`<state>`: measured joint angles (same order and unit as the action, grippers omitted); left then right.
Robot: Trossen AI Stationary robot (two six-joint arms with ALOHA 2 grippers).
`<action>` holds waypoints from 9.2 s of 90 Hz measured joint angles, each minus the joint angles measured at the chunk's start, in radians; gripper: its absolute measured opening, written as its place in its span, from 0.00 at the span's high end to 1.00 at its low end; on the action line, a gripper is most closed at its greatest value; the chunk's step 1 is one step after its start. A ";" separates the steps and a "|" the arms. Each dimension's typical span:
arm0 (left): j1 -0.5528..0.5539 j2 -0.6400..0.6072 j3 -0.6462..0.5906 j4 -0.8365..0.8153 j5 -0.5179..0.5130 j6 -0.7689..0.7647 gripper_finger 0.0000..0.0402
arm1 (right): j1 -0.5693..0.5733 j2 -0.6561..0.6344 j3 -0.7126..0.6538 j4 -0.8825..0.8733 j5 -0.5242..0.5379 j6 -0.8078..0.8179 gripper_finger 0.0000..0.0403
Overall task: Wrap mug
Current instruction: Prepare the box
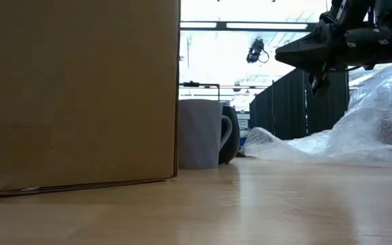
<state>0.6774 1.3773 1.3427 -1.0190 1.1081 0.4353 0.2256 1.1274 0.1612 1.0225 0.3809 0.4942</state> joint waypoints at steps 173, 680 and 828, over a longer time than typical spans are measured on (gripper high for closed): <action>-0.019 -0.366 -0.013 1.347 0.143 -1.147 1.00 | 0.000 0.000 0.000 -0.009 0.001 -0.008 0.95; 0.609 -0.560 -0.168 0.051 -0.914 -0.518 0.59 | -0.014 0.000 0.000 -0.053 0.023 0.020 0.95; 0.289 -0.708 -0.186 0.252 -0.951 -0.630 0.91 | -0.046 0.000 0.000 -0.052 0.056 0.001 0.95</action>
<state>0.9666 0.6697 1.1571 -0.7673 0.1574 -0.1947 0.1799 1.1274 0.1608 0.9703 0.4373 0.4950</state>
